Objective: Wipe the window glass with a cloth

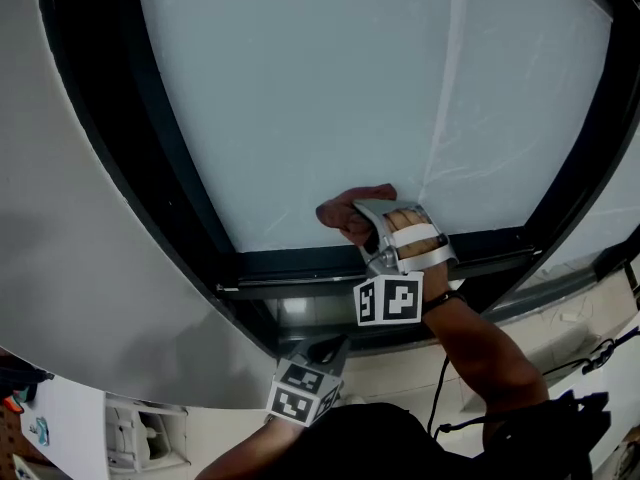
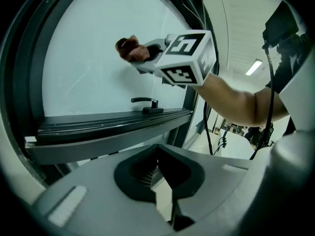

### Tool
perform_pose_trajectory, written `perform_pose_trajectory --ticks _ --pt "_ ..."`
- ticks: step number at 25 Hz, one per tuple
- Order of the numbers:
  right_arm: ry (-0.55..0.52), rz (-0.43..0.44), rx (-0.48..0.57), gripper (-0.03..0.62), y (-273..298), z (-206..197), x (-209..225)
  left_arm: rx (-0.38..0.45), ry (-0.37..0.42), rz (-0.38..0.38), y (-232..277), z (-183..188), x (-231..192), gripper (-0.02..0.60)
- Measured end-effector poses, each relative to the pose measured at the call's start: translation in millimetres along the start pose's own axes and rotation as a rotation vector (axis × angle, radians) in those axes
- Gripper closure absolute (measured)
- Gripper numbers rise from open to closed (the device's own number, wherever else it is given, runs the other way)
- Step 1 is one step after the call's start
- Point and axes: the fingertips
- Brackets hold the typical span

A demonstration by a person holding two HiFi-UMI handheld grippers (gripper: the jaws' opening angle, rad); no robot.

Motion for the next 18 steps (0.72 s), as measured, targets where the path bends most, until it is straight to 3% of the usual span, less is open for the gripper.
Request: perform_pose_trajectory --ticks 6,18 --pt "0.008 -0.199 -0.036 0.507 -5.7 -30.8 99.4 0.01 0.009 0.002 5.8 7.1 3.6 0.565" --pt "-0.023 -0.45 -0.084 0.507 -7.9 -59.4 235.6 0.024 0.002 0.019 15.6 18.4 1.2 0.565"
Point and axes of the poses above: the fingertips, and each gripper's own axes: y forward along the fingers, x to its right, z out of its top, and after that the axes turned 5 degrees about -x, right-handed
